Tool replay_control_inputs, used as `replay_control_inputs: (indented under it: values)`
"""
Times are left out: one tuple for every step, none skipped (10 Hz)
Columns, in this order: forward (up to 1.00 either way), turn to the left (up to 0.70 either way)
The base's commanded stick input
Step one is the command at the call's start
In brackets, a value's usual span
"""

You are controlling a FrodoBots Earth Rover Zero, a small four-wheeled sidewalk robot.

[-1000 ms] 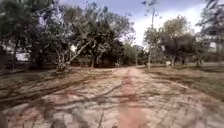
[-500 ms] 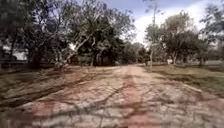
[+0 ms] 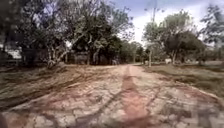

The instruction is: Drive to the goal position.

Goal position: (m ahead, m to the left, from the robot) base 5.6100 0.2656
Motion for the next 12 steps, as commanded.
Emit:
replay_control_inputs:
  values:
    - [0.85,0.00]
    - [0.85,0.00]
    - [0.85,0.00]
    - [0.85,0.00]
    - [0.85,0.00]
    - [0.85,0.00]
    - [0.85,0.00]
    - [0.85,0.00]
    - [0.85,0.00]
    - [0.85,0.00]
    - [0.85,0.00]
    - [0.85,0.00]
